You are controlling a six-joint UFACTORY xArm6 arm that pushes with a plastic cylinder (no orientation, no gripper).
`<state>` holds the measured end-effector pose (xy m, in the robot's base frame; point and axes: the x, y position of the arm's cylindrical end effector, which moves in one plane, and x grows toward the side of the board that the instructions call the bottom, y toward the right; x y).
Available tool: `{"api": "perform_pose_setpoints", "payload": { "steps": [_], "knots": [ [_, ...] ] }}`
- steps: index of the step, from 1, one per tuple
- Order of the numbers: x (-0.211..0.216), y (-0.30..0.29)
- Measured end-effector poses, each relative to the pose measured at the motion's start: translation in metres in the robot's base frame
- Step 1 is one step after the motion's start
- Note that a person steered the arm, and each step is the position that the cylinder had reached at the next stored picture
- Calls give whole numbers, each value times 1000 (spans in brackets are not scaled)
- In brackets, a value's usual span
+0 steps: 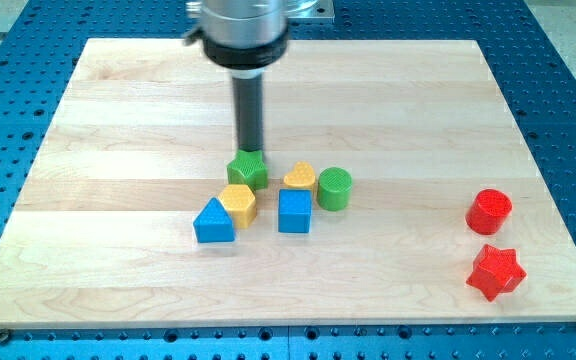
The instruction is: Bring the green star above the heart
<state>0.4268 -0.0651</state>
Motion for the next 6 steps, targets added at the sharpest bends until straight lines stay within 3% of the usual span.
{"api": "perform_pose_setpoints", "payload": {
  "steps": [1, 2, 3, 4, 6],
  "knots": [
    [29, -35],
    [51, -14],
    [47, 39],
    [8, 51],
    [67, 39]
  ]
}}
